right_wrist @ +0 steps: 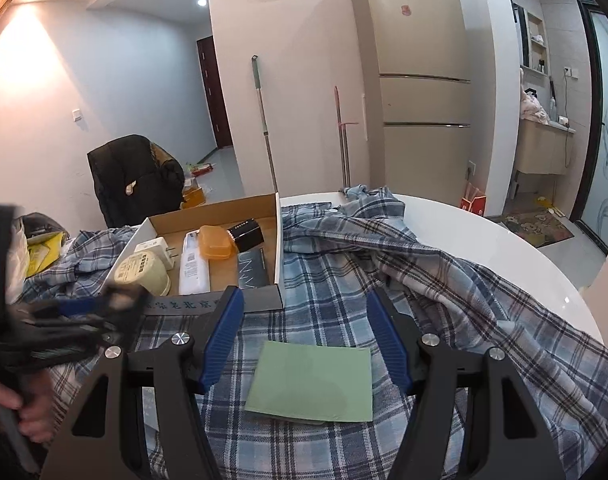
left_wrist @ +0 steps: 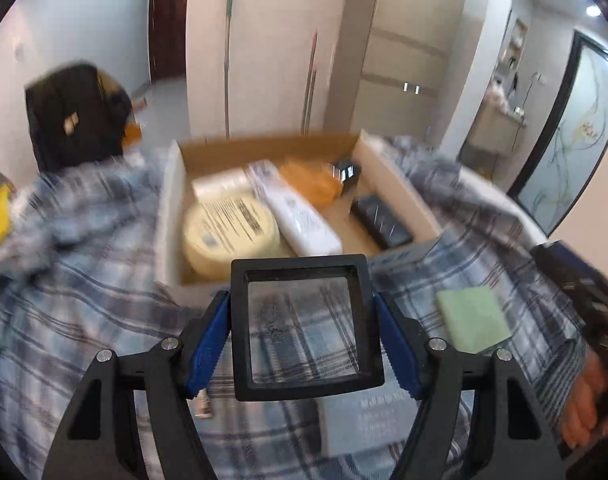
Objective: Organize rigid objects
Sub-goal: 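Lower the left tool onto the black square frame and close on it, then lift the black frame with the left tool while the right tool grasps the grey card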
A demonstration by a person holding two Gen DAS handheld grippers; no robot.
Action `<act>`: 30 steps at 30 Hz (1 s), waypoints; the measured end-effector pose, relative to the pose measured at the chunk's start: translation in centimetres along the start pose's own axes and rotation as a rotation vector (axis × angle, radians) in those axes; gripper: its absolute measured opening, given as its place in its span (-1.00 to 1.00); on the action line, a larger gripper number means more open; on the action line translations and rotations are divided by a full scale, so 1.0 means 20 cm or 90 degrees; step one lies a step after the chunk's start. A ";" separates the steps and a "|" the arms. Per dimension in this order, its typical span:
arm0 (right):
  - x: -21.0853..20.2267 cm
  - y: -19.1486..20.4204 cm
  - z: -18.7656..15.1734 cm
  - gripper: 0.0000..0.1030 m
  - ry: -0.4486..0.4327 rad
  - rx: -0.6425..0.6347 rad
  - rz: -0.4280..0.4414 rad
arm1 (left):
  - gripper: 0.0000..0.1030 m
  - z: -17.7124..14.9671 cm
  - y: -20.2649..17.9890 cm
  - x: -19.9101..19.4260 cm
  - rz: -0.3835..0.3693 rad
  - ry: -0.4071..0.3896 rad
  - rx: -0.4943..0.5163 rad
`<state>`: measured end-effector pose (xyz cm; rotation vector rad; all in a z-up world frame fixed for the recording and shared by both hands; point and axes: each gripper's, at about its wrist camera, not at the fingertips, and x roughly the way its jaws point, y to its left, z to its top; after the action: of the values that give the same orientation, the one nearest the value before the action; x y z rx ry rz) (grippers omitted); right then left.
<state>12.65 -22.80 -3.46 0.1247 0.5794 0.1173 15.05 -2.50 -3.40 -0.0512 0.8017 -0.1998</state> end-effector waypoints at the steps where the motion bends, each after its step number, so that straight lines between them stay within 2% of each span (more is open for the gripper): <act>1: 0.00 0.00 0.00 0.22 0.003 0.002 0.003 | 0.42 0.00 0.00 -0.08 -0.002 -0.027 0.005; 5: 0.01 0.01 -0.01 0.22 0.014 0.000 0.011 | 0.42 -0.05 0.02 -0.39 0.016 -0.160 0.029; 8: -0.01 0.09 -0.03 0.22 0.008 -0.044 -0.051 | 0.42 -0.13 0.04 -0.56 0.061 -0.246 0.037; 10: -0.06 0.15 -0.04 0.22 -0.005 -0.066 -0.058 | 0.42 -0.18 0.07 -0.61 0.067 -0.274 0.027; 13: -0.09 0.23 -0.04 0.22 0.047 -0.057 -0.001 | 0.42 -0.24 0.12 -0.58 0.048 -0.281 0.018; 16: -0.06 0.32 -0.05 0.22 0.130 -0.049 0.053 | 0.42 -0.28 0.16 -0.53 0.069 -0.287 0.004; 20: 0.00 0.43 -0.07 0.22 0.206 -0.036 0.086 | 0.42 -0.33 0.19 -0.51 0.084 -0.285 -0.010; 23: 0.04 0.49 -0.09 0.22 0.226 -0.019 0.090 | 0.42 -0.35 0.22 -0.54 0.088 -0.307 -0.021; 30: 0.21 0.62 -0.20 0.22 0.317 -0.032 0.055 | 0.42 -0.36 0.30 -0.54 0.079 -0.302 -0.065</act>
<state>13.05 -9.71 -7.16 0.0712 1.0682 0.2496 3.55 5.72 -1.45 -0.1390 0.3397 -0.0256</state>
